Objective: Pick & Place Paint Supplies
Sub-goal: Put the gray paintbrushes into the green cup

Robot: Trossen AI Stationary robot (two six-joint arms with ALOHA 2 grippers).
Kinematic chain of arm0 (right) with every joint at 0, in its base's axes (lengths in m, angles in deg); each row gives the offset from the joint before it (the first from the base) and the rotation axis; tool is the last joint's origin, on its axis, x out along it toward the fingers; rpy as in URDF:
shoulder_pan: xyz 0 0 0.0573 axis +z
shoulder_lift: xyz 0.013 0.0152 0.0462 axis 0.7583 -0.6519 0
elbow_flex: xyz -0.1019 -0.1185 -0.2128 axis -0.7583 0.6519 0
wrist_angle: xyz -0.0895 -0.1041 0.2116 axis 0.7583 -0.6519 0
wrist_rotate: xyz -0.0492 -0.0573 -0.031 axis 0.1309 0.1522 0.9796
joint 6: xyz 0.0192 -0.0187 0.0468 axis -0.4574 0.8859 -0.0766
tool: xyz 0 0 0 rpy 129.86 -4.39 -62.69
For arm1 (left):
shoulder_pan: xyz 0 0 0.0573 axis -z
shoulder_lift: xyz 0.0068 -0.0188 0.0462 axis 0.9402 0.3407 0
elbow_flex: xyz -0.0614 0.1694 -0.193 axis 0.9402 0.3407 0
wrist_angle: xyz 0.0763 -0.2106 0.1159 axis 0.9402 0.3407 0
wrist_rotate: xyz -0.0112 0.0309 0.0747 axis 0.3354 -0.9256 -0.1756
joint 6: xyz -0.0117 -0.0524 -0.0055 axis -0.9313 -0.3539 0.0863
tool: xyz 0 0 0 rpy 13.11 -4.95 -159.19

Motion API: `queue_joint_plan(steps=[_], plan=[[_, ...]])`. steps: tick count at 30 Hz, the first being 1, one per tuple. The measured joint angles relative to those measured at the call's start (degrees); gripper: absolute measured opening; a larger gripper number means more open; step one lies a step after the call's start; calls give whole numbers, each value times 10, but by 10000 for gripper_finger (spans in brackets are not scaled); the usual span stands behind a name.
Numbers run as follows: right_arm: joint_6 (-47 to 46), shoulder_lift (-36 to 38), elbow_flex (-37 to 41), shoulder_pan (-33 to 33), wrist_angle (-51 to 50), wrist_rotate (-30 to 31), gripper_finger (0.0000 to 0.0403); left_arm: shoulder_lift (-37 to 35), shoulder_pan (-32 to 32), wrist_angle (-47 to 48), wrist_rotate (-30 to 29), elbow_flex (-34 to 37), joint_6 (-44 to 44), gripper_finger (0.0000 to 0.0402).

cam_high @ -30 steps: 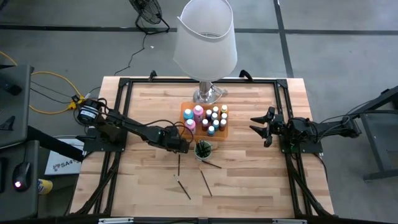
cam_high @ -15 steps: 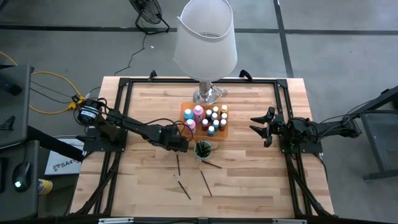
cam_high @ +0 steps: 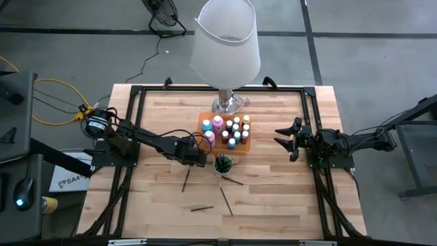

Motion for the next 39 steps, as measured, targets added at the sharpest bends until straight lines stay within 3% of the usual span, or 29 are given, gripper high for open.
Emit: queue_joint_plan(steps=[11,24,31,39], plan=[[0,0,0,0,0,0,174,-13,2,2,-4,1,59,1],[0,0,0,0,0,0,174,-126,35,28,-51,4,112,0],[0,0,0,0,0,0,174,-215,67,23,-73,3,224,0],[0,0,0,0,0,0,174,-339,95,7,-143,3,387,0]])
